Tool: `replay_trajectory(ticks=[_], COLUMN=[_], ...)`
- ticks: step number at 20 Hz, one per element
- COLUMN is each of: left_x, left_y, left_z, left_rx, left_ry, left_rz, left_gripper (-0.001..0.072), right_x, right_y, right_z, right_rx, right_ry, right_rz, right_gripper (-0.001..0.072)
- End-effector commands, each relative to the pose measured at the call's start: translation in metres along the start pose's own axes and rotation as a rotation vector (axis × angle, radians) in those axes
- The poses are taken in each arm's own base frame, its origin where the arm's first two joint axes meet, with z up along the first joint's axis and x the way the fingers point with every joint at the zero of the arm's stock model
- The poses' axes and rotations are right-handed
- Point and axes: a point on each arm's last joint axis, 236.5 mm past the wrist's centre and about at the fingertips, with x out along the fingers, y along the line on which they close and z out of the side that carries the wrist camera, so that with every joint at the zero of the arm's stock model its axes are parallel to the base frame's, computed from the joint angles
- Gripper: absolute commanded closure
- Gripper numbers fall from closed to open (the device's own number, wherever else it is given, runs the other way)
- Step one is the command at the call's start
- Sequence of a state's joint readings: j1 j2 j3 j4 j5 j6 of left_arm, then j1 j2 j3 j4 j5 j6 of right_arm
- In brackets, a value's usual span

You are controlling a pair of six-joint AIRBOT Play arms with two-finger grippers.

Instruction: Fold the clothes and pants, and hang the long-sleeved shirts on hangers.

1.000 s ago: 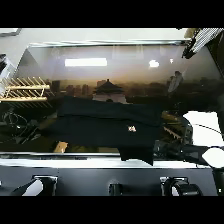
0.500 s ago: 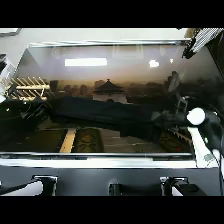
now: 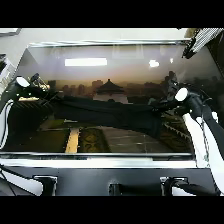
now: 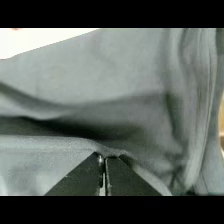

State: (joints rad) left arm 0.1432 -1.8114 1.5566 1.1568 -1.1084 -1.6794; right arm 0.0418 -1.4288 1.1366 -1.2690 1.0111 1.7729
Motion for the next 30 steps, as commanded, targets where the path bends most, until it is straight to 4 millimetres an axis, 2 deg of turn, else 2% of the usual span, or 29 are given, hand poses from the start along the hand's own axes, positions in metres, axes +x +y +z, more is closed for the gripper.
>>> replay_trajectory(ticks=[1, 2, 3, 4, 5, 7, 8, 9, 10, 13, 14, 16, 19, 23, 26, 30], left_x=[0.016, 0.012, 0.004, -0.006, -0.019, -0.051, -0.068, -0.084, -0.098, -0.133, -0.141, -0.151, -0.158, -0.158, -0.158, -0.158], left_y=[-0.002, -0.004, -0.007, -0.007, -0.004, 0.006, 0.010, 0.011, 0.010, -0.003, -0.008, -0.013, -0.014, -0.014, -0.014, -0.014], left_z=[0.005, 0.008, 0.012, 0.017, 0.021, 0.027, 0.028, 0.029, 0.030, 0.030, 0.028, 0.022, 0.014, 0.012, 0.012, 0.012], left_rx=[0.006, 0.010, 0.021, 0.037, 0.065, 0.124, 0.145, 0.157, 0.166, 0.185, 0.193, 0.201, 0.203, 0.200, 0.200, 0.200], left_ry=[0.017, 0.008, 0.001, -0.004, -0.007, -0.014, -0.024, -0.039, -0.061, -0.126, -0.138, -0.138, -0.121, -0.116, -0.116, -0.116], left_rz=[0.013, 0.010, 0.008, 0.021, 0.053, 0.150, 0.195, 0.221, 0.235, 0.226, 0.223, 0.221, 0.224, 0.225, 0.225, 0.225], left_gripper=[0.0592, 0.0444, 0.0397, 0.0397, 0.0397, 0.0395, 0.0332, 0.0219, 0.0138, 0.0133, 0.0124, 0.0119, 0.0119, 0.0119, 0.0119, 0.0119], right_x=[0.018, 0.014, 0.004, -0.012, -0.031, -0.067, -0.077, -0.080, -0.078, -0.057, -0.046, -0.027, -0.007, 0.015, 0.034, 0.047], right_y=[-0.006, -0.006, -0.008, -0.013, -0.023, -0.063, -0.085, -0.096, -0.098, -0.103, -0.102, -0.096, -0.090, -0.072, -0.064, -0.049], right_z=[0.004, 0.006, 0.010, 0.017, 0.027, 0.040, 0.038, 0.035, 0.032, 0.009, -0.002, -0.014, -0.015, -0.012, -0.019, -0.029], right_rx=[0.007, 0.016, 0.030, 0.014, -0.014, -0.024, 0.009, 0.063, 0.103, 0.140, 0.117, 0.110, 0.123, 0.101, 0.090, 0.056], right_ry=[0.020, 0.023, 0.033, 0.041, 0.032, 0.001, 0.011, 0.017, 0.016, 0.061, 0.087, 0.104, 0.101, 0.105, 0.135, 0.173], right_rz=[-0.017, -0.011, -0.003, 0.010, 0.019, 0.008, 0.021, 0.082, 0.173, 0.294, 0.301, 0.329, 0.372, 0.407, 0.377, 0.370], right_gripper=[0.0570, 0.0481, 0.0370, 0.0294, 0.0286, 0.0233, 0.0190, 0.0140, 0.0127, 0.0102, 0.0060, 0.0060, 0.0060, 0.0061, 0.0062, 0.0069])
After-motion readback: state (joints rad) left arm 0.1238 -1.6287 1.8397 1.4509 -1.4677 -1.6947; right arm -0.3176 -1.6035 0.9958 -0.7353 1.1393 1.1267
